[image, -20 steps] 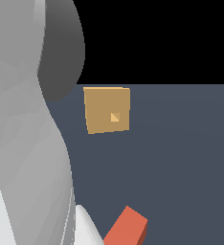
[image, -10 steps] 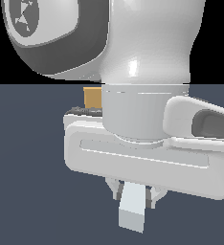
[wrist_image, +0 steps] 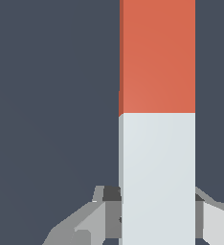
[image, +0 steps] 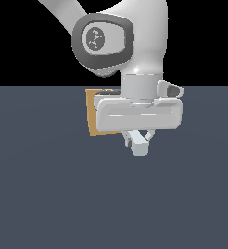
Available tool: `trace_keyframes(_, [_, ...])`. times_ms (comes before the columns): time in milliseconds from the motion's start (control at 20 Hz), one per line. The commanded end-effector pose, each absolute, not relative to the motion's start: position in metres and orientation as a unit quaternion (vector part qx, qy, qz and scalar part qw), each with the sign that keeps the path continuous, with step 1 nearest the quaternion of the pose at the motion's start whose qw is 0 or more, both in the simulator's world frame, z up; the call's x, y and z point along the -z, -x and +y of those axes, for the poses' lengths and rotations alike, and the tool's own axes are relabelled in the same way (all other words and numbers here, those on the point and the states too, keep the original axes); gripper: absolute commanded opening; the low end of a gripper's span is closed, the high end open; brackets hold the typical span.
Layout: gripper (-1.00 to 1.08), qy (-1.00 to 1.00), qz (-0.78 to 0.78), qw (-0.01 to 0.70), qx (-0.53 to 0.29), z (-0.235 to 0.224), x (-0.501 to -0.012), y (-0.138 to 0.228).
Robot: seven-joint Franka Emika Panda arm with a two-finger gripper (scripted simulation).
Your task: Insert the peg into the horizontal hole in a box.
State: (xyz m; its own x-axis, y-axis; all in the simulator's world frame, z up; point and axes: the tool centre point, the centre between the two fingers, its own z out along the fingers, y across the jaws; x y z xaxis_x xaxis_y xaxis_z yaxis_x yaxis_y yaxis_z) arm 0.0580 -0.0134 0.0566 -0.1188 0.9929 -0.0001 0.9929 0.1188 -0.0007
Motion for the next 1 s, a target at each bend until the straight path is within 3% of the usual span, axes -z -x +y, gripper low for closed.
trace_keyframes(0, [-1.00,0.637,-0.771,-0.001,0.000,0.013,-0.061,-0.057])
trace_keyframes(250, [-1.00,0.613,-0.790,0.000,0.000,0.038,-0.063,-0.052])
trace_keyframes(950, [-1.00,0.611,-0.792,0.000,-0.001,0.041,-0.063,-0.050])
